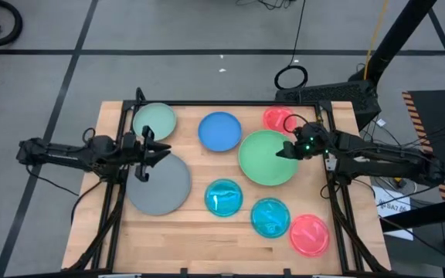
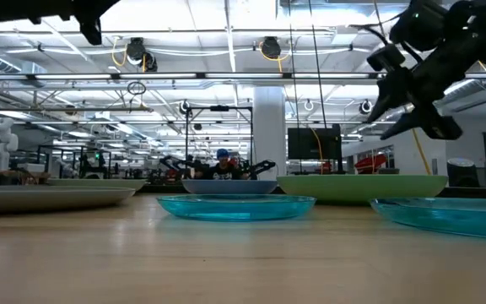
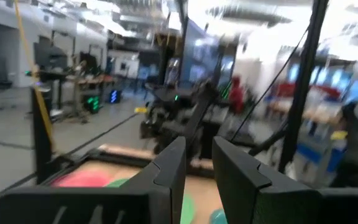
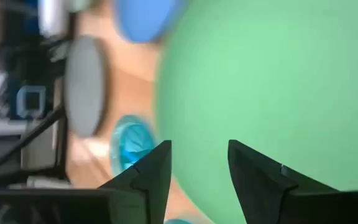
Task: Stack plastic plates
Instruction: Stack green plate on top of the gray plate
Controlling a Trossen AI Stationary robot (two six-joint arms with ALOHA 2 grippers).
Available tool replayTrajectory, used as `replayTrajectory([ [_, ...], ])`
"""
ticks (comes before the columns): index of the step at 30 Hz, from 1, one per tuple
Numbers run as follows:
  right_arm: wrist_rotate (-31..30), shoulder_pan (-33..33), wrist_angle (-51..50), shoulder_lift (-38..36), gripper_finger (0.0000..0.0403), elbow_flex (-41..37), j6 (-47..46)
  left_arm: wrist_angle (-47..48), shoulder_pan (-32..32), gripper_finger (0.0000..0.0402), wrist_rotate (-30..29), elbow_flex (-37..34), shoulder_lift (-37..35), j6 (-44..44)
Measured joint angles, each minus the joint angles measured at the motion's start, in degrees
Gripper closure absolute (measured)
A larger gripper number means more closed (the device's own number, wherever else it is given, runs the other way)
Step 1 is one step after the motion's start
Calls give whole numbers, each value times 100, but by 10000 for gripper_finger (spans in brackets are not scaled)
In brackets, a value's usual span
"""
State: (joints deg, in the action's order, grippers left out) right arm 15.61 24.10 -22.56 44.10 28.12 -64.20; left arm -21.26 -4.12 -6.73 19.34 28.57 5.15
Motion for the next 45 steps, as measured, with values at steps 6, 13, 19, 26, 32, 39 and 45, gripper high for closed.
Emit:
replayTrajectory([
  [6,174,408,160,8,250,391,891,1589,0,316,-332,773,3,-274],
  [13,-77,397,172,728,250,1406,1951,2323,-15,316,-334,1065,3,-277],
  [19,-224,639,-647,1663,250,2152,2377,2633,-15,316,-336,1130,-12,-389],
  [26,-235,1240,-1775,2260,250,2334,2703,2865,-15,316,-336,1130,-12,-394],
  [32,-235,2026,-2495,2656,250,2334,3309,3013,-15,316,-338,1130,-12,-355],
  [39,-213,2420,-2372,3039,250,2334,3959,3025,-15,316,-384,1130,-12,-406],
  [45,-209,2404,-1786,3242,250,2334,3867,3067,-15,316,-386,1130,-8,-468],
])
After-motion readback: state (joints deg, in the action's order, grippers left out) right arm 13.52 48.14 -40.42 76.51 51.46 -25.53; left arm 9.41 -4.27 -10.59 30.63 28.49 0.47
